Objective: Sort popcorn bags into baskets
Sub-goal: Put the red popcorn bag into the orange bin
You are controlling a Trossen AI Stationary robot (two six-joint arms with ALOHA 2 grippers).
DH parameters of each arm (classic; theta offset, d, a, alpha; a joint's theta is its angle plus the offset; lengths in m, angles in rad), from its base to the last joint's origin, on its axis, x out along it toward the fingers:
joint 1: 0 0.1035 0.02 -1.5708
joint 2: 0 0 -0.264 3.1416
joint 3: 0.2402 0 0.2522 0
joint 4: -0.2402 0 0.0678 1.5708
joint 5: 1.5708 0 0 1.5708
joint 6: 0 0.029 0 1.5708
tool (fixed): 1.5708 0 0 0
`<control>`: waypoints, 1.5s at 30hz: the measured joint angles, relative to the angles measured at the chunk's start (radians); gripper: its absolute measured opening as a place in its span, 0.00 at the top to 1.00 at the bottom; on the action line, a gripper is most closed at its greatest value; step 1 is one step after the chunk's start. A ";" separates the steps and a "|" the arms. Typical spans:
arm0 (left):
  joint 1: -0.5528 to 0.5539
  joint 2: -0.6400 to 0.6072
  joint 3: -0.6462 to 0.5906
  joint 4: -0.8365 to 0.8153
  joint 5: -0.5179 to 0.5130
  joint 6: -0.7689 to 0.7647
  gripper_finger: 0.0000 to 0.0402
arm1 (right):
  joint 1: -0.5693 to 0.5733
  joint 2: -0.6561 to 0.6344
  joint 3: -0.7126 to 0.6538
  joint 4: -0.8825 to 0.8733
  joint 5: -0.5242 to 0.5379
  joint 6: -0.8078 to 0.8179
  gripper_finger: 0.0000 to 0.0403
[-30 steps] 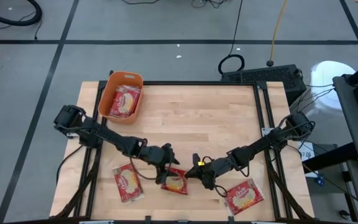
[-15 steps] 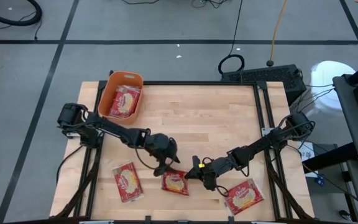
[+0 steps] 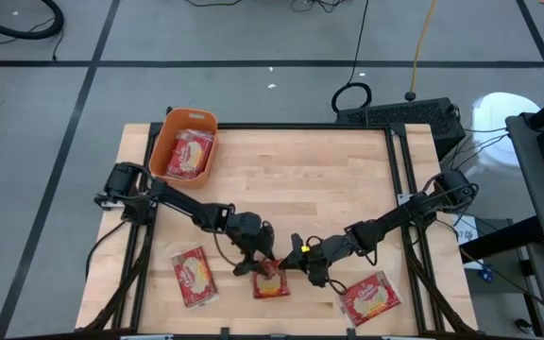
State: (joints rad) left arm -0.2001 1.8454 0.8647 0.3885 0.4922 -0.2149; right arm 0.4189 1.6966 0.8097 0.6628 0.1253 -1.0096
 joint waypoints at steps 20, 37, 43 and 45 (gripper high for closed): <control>-0.030 0.003 0.000 0.033 -0.013 0.002 0.91 | 0.043 -0.030 0.000 -0.025 0.246 0.120 0.91; -0.115 -0.128 0.003 0.058 -0.507 0.000 0.95 | 0.268 -0.405 -0.271 -0.116 0.706 1.056 0.47; -0.169 -0.127 0.003 0.108 -0.767 -0.023 0.93 | 0.298 -0.351 -0.476 0.210 0.659 1.290 0.42; -0.190 -0.127 0.003 0.110 -0.853 -0.055 0.93 | 0.297 -0.323 -0.518 0.325 0.659 1.294 0.41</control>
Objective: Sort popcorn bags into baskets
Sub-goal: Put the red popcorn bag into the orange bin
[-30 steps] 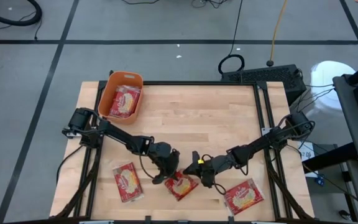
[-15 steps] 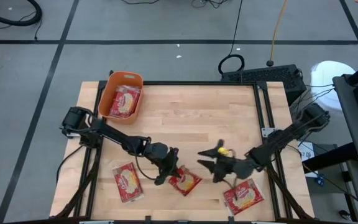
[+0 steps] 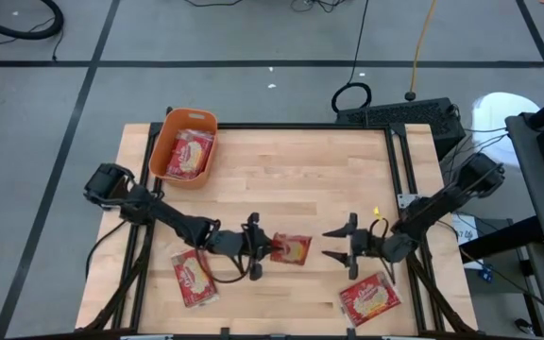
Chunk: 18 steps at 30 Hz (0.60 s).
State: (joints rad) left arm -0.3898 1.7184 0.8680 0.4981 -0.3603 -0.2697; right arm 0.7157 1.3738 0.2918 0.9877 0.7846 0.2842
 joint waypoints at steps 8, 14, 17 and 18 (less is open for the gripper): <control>-0.076 0.001 0.000 0.021 -0.144 -0.069 0.92 | -0.030 0.127 0.067 0.148 -0.004 -0.055 0.38; -0.088 0.001 0.000 0.029 -0.190 -0.079 0.92 | -0.085 0.234 0.181 0.151 -0.063 -0.029 0.38; -0.090 0.001 0.000 0.028 -0.199 -0.082 0.91 | -0.114 0.273 0.210 0.145 -0.123 0.020 0.38; -0.090 0.001 0.000 0.028 -0.198 -0.081 0.91 | -0.124 0.287 0.218 0.147 -0.141 0.037 0.38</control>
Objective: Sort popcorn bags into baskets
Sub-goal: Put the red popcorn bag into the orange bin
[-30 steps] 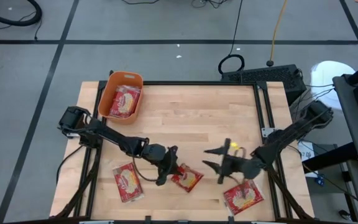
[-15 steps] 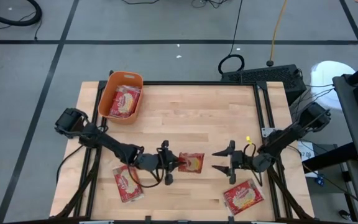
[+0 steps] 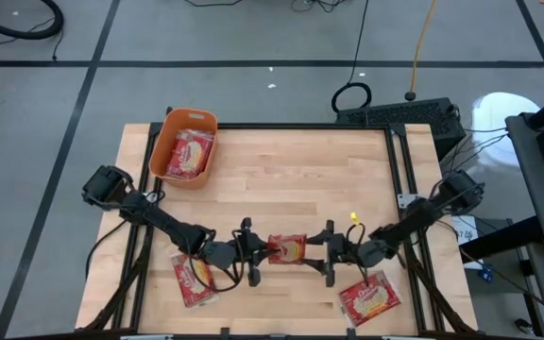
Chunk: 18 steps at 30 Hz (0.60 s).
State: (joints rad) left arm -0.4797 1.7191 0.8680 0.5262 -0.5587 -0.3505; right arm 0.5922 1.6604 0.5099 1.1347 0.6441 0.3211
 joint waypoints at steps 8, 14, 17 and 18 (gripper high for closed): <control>0.001 0.000 0.000 0.000 -0.001 0.005 0.91 | -0.056 0.076 0.025 0.026 -0.098 0.044 0.50; 0.001 0.000 0.000 -0.004 0.005 -0.008 0.91 | -0.063 0.095 0.027 0.072 -0.097 0.008 0.73; 0.002 0.000 0.000 -0.002 0.032 -0.051 0.91 | -0.062 0.095 0.027 0.066 -0.100 0.000 0.83; 0.001 0.000 0.000 0.001 0.047 -0.063 0.91 | -0.062 0.095 0.027 0.065 -0.103 0.000 0.85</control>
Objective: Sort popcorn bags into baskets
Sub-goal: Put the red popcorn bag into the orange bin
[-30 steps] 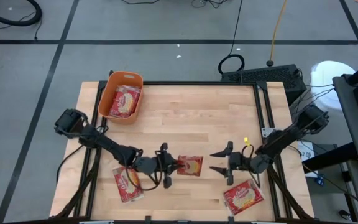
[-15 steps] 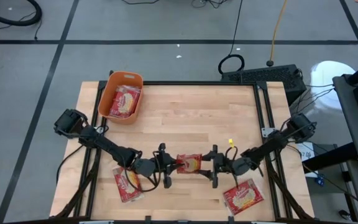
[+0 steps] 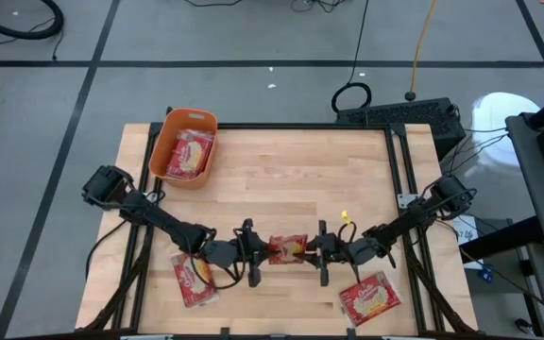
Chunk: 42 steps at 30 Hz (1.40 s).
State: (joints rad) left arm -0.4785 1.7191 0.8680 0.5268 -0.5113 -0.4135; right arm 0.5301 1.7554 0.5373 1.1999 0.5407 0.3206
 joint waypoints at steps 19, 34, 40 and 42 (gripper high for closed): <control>-0.028 0.040 0.001 0.187 -0.123 0.131 0.47 | -0.001 -0.108 -0.042 0.000 -0.017 -0.073 0.95; 0.019 0.106 0.002 0.378 -0.026 0.199 0.50 | 0.001 -0.125 -0.060 0.023 -0.023 -0.068 0.95; 0.029 0.124 0.005 0.409 0.014 0.216 0.60 | 0.001 -0.125 -0.061 0.023 -0.048 -0.068 0.95; 0.034 0.126 0.005 0.410 0.018 0.221 0.63 | 0.001 -0.125 -0.061 0.024 -0.048 -0.068 0.94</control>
State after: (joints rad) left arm -0.4446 1.8446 0.8730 0.9367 -0.4936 -0.1921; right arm 0.5312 1.6302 0.4767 1.2240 0.4930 0.2531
